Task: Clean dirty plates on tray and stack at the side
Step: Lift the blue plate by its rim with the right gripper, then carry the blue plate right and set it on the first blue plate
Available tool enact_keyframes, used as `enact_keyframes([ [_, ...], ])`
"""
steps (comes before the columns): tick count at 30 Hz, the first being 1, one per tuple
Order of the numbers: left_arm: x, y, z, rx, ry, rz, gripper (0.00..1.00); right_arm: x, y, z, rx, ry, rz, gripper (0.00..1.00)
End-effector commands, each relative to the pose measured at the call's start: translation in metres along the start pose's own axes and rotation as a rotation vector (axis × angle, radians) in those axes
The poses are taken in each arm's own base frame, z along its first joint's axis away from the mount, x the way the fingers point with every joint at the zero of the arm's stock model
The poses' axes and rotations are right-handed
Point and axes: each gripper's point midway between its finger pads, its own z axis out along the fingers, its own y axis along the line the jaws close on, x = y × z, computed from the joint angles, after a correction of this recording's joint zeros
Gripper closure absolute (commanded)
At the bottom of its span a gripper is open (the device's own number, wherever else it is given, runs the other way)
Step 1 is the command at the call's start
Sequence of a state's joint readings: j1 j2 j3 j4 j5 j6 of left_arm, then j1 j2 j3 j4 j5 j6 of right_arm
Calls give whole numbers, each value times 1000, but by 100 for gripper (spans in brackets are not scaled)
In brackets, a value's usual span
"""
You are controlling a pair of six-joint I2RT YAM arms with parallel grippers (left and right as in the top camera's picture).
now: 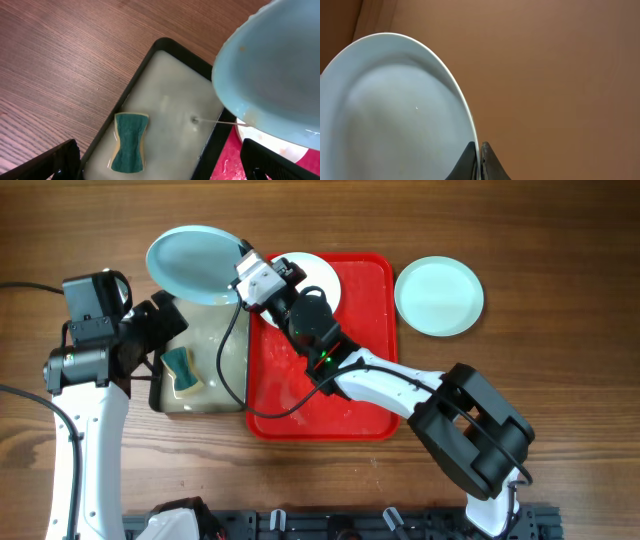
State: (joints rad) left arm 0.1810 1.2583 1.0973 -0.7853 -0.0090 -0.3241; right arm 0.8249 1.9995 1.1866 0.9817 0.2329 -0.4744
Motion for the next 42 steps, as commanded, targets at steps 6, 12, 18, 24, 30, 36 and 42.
enact_keyframes([
  [6,-4,-1,-3,10,-11,-10,0,-6,-1,3,9,-22,-44,96],
  [12,-4,-1,-3,10,-11,-10,0,-6,-1,3,6,-24,-41,95],
  [18,-4,-1,-3,10,-11,-10,0,-7,-2,3,8,-27,-38,95],
  [24,-4,-1,-3,10,-11,-10,0,12,14,2,-64,46,2,96],
  [30,-4,-1,-3,11,-11,-10,0,55,4,1,-19,210,477,95],
  [36,-4,-1,-3,11,-11,-10,0,78,30,-7,-154,333,618,95],
  [42,-4,-1,-3,10,-11,-10,0,55,-16,-12,-136,351,786,96],
])
